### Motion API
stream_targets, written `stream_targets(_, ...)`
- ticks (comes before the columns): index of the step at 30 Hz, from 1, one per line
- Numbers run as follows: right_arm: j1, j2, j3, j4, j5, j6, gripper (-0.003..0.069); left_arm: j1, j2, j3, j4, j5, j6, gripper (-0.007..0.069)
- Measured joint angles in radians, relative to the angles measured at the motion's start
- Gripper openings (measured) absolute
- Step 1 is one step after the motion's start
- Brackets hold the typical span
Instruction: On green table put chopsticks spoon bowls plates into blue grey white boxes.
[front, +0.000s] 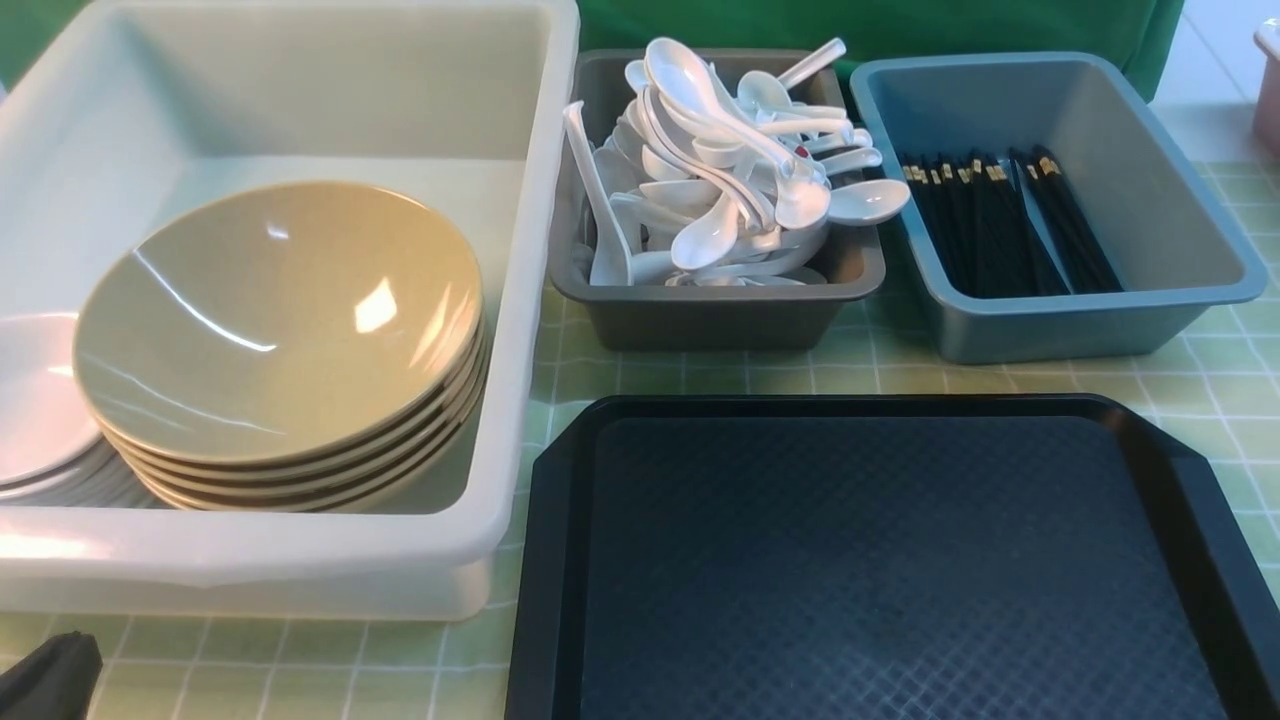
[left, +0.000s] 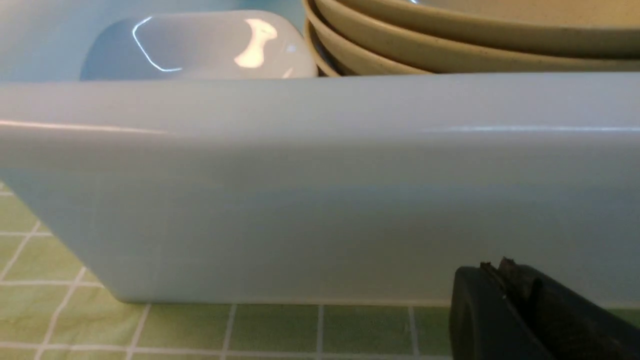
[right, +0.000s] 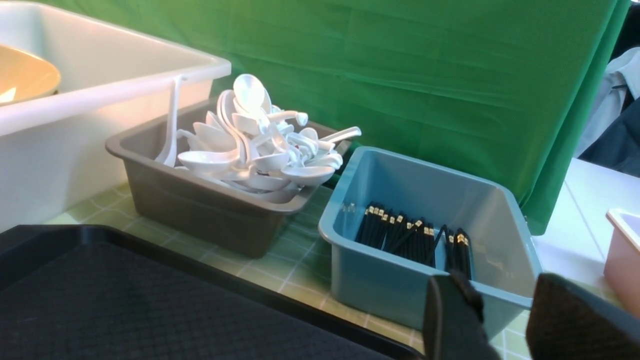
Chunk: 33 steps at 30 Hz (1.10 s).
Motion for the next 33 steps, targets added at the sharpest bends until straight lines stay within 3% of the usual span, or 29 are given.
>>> stream_targets(15, 0.000, 0.000, 0.001, -0.004, -0.003, -0.002, 0.0236, 0.000, 0.000, 0.000, -0.005, 0.003, 0.001, -0.0002)
stream_targets(19, -0.012, 0.000, 0.016, -0.087, -0.067, -0.116, 0.0236, 0.000, 0.000, 0.000, -0.005, 0.004, 0.001, -0.0002)
stream_targets(24, -0.029, 0.000, 0.076, -0.105, -0.099, -0.213, 0.0236, 0.000, 0.000, 0.000, -0.005, 0.004, 0.001, -0.0002)
stream_targets(33, -0.032, 0.000, 0.228, -0.108, -0.027, -0.028, 0.0236, 0.000, 0.000, 0.000, -0.005, 0.004, 0.001, -0.0002)
